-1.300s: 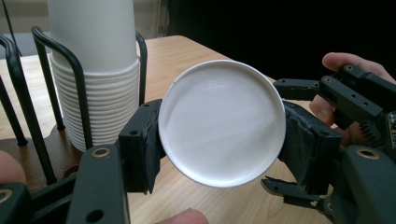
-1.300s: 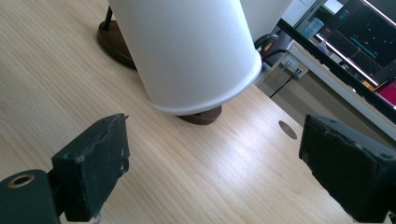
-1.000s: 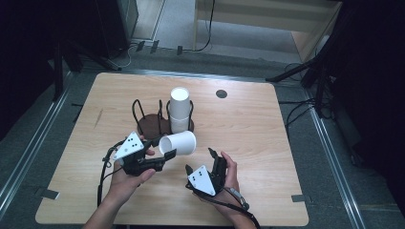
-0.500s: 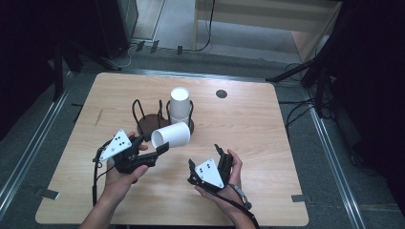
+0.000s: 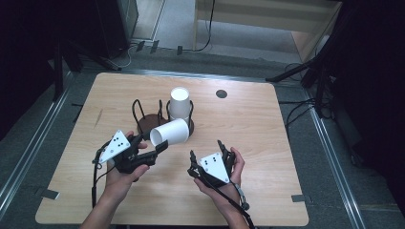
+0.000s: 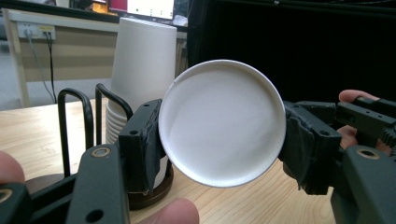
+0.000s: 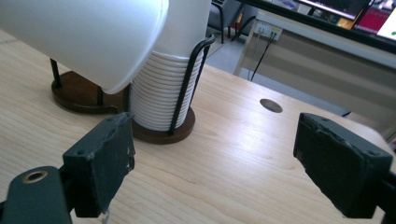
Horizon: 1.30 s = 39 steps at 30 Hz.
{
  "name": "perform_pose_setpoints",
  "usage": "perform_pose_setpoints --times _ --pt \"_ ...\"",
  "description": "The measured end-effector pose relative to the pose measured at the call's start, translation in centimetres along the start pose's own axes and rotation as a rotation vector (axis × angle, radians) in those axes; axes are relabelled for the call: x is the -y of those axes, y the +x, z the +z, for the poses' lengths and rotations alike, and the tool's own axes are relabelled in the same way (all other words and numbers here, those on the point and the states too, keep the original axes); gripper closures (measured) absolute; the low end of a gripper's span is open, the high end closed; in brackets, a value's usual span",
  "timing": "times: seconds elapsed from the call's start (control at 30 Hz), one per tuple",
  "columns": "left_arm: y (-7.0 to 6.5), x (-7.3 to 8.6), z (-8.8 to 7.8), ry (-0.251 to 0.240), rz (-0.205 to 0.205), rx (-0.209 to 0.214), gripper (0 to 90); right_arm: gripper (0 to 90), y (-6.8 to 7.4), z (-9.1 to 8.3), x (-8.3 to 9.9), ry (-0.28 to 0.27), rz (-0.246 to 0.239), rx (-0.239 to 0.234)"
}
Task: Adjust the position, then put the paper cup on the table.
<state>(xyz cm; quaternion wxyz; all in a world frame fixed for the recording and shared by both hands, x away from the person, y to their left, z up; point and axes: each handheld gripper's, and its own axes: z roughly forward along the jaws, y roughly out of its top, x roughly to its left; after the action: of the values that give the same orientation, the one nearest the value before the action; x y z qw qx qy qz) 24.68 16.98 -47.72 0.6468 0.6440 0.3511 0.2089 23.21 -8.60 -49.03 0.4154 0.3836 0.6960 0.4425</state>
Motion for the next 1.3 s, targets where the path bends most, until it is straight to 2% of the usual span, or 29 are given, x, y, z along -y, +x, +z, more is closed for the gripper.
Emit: perform_pose_setpoints --times 0.17,0.27,0.37,0.5,0.6,0.67,0.73,0.8,0.93,1.03,1.07,1.17,1.27,1.3 --pt "-0.3 0.2 0.3 -0.02 0.015 0.0 36.3 7.7 0.0 -0.2 -0.1 0.022 0.093 -0.004" --pt "-0.4 0.4 0.4 -0.033 0.012 0.006 36.3 7.3 -0.3 -0.5 -0.1 0.013 0.15 -0.002" --pt "-0.3 0.6 0.6 -0.042 0.008 0.012 36.3 7.3 -0.5 -0.6 0.1 0.023 0.203 -0.023" --pt "-0.5 0.9 0.9 -0.056 0.004 0.019 36.4 7.2 -0.4 -0.5 0.2 0.035 0.231 -0.019" --pt "-0.6 0.9 1.1 -0.072 0.001 0.024 36.4 7.3 -0.6 -0.5 0.2 0.052 0.275 -0.035" --pt "-0.7 0.9 1.1 -0.077 0.001 0.033 36.4 7.3 -0.9 -0.7 0.1 0.041 0.293 -0.035" --pt "-0.9 1.0 1.2 -0.079 0.02 0.037 36.4 7.3 -1.0 -0.9 0.1 0.035 0.324 -0.035" --pt "-1.1 1.0 1.2 -0.079 0.015 0.039 36.4 7.4 -1.0 -1.2 0.0 0.027 0.352 -0.041" --pt "-1.4 0.9 1.3 -0.108 0.013 0.049 36.4 8.1 -0.7 -1.8 -0.2 0.033 0.431 -0.086" --pt "-1.6 1.1 1.3 -0.113 0.027 0.045 36.4 9.0 -0.3 -2.5 -0.7 0.016 0.432 -0.098" --pt "-1.7 1.2 1.3 -0.115 0.025 0.048 36.4 9.3 -0.2 -2.7 -0.8 0.012 0.448 -0.108" --pt "-1.8 1.4 1.5 -0.124 0.027 0.051 36.4 9.6 -0.4 -2.9 -0.9 0.022 0.535 -0.149" --pt "-2.1 1.4 1.6 -0.136 0.032 0.057 36.4 0.7 -0.5 -2.9 -1.2 0.02 0.593 -0.154" --pt "-2.1 1.5 1.6 -0.14 0.03 0.057 36.4 0.0 -0.6 -2.9 -1.3 0.017 0.646 -0.168"
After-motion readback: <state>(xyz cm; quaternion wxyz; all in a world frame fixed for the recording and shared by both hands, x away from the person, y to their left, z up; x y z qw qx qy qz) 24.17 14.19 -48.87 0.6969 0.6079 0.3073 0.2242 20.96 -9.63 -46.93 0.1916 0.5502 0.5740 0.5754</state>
